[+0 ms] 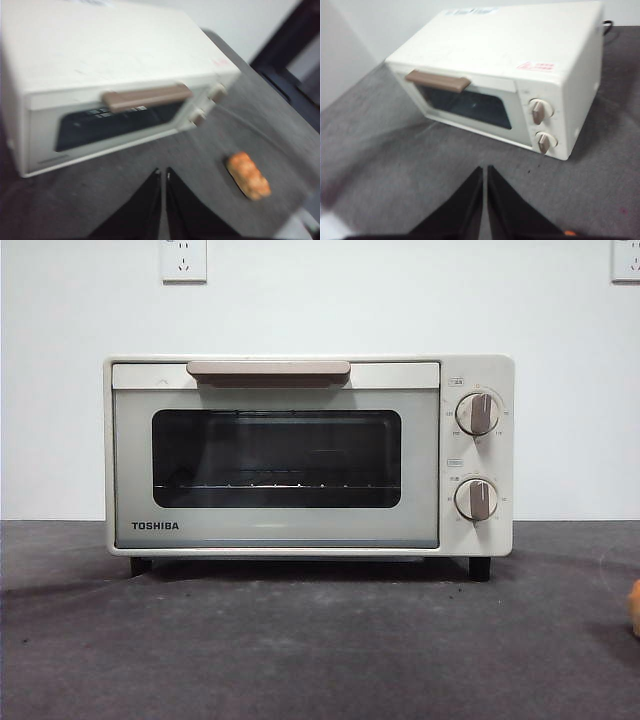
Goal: The left arm flap open the oven, the right arm pick bread and place it into oven, the left arm flap close the oven
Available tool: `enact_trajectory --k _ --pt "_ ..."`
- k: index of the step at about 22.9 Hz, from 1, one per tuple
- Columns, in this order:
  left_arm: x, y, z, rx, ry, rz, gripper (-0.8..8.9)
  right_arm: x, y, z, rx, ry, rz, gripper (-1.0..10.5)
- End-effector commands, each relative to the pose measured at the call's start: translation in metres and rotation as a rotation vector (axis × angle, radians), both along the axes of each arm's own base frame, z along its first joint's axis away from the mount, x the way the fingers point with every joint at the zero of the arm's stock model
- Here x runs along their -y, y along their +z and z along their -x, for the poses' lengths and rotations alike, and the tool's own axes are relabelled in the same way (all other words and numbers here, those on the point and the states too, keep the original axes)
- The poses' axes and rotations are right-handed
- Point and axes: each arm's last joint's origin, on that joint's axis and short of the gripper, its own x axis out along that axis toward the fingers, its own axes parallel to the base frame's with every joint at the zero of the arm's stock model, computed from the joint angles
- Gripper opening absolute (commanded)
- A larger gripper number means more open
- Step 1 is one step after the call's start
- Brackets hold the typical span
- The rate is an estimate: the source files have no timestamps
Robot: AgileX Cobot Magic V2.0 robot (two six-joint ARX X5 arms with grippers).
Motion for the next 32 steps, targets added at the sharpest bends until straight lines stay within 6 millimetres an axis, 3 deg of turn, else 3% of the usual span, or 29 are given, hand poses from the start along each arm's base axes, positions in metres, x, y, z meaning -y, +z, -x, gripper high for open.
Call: enact_trajectory --k 1,9,12,17,19,23,32 --pt "0.0029 0.0094 0.0024 0.062 -0.096 -0.022 0.17 -0.0026 0.004 -0.001 0.029 0.06 0.051 0.1" --pt "0.0043 0.0129 0.0005 0.106 -0.106 -0.014 0.31 -0.0042 0.0037 -0.0018 0.027 0.07 0.055 0.2" --pt "0.0045 0.0137 -0.0002 0.12 -0.108 -0.016 0.63 -0.0042 0.0037 -0.0018 0.024 0.067 0.052 1.2" --pt "0.0045 0.0136 -0.0004 0.126 -0.111 -0.023 3.46 -0.0042 0.0037 -0.0018 0.006 0.057 0.033 4.5" --pt "0.0045 0.0136 -0.0004 0.126 -0.111 -0.023 4.49 -0.0042 0.0037 -0.0018 -0.006 0.049 0.019 5.3" --pt "0.0045 0.0136 -0.0004 0.126 -0.111 -0.023 5.29 -0.0042 0.0037 -0.0017 -0.03 0.035 -0.008 5.5" --pt "0.0046 0.0136 0.0 0.12 -0.111 -0.017 5.31 -0.0044 0.0003 -0.0044 -0.108 0.001 -0.039 5.5"
